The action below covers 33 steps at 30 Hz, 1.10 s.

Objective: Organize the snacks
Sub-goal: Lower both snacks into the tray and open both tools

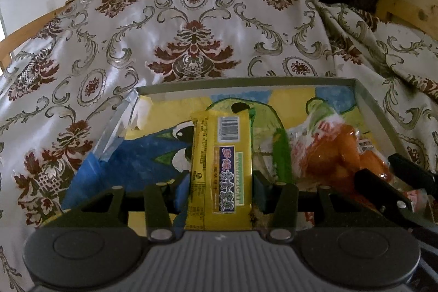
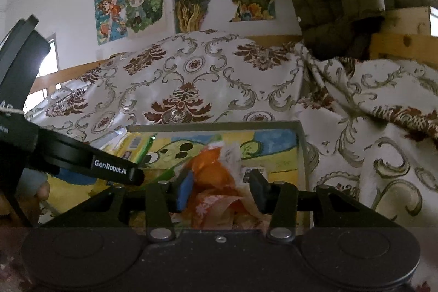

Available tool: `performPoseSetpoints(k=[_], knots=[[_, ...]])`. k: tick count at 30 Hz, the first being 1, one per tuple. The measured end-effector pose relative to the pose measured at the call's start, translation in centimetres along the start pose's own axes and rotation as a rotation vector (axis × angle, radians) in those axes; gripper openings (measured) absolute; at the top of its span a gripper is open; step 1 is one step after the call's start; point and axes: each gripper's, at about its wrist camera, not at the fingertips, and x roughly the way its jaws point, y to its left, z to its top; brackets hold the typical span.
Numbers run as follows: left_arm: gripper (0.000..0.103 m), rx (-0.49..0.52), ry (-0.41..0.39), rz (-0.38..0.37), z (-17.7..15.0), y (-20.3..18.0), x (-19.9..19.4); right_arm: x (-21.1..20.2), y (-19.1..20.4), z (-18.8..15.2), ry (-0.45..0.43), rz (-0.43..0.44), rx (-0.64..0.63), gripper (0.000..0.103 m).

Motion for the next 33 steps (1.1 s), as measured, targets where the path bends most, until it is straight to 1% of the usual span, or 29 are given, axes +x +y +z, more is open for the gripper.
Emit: performPoseSetpoints(k=[3, 7, 10, 12, 13, 14, 18, 22, 25, 27, 30, 33], knots=[[0.052, -0.002, 0.014, -0.004, -0.2, 0.0, 0.1, 0.0, 0.1, 0.0, 0.005, 0.002, -0.006, 0.048], [0.054, -0.002, 0.010, -0.009, -0.5, 0.1, 0.0, -0.1, 0.2, 0.1, 0.002, -0.004, -0.009, 0.049], [0.056, -0.017, 0.004, -0.023, -0.4, 0.3, -0.3, -0.5, 0.3, 0.3, -0.008, -0.010, -0.008, 0.055], [0.062, -0.029, -0.008, -0.029, -0.3, 0.5, -0.8, -0.9, 0.3, 0.6, -0.020, -0.014, -0.005, 0.060], [0.064, -0.032, -0.015, -0.031, -0.3, 0.6, -1.1, -1.2, 0.3, 0.8, -0.027, -0.017, -0.002, 0.061], [0.070, -0.034, -0.023, -0.031, -0.2, 0.7, -1.4, -1.5, 0.2, 0.9, -0.036, -0.022, 0.002, 0.063], [0.082, -0.020, -0.091, -0.011, 0.1, 1.0, -3.1, -3.1, 0.2, 1.8, -0.086, -0.039, 0.025, 0.076], [0.087, -0.028, -0.138, -0.011, 0.5, 1.6, -5.0, -5.1, 0.4, 2.9, -0.126, -0.060, 0.021, 0.084], [0.093, -0.048, -0.164, -0.014, 0.7, 2.1, -6.4, -6.7, 0.8, 3.5, -0.158, -0.074, 0.010, 0.091], [0.099, -0.057, -0.187, -0.015, 0.7, 2.5, -7.5, -7.8, 1.0, 3.9, -0.179, -0.080, 0.010, 0.097], [0.102, -0.066, -0.225, -0.010, 0.5, 3.1, -9.2, -9.4, 1.6, 4.3, -0.200, -0.078, -0.002, 0.101], [0.102, -0.065, -0.245, -0.009, 0.1, 3.7, -10.8, -11.1, 2.6, 4.4, -0.223, -0.079, -0.031, 0.102]])
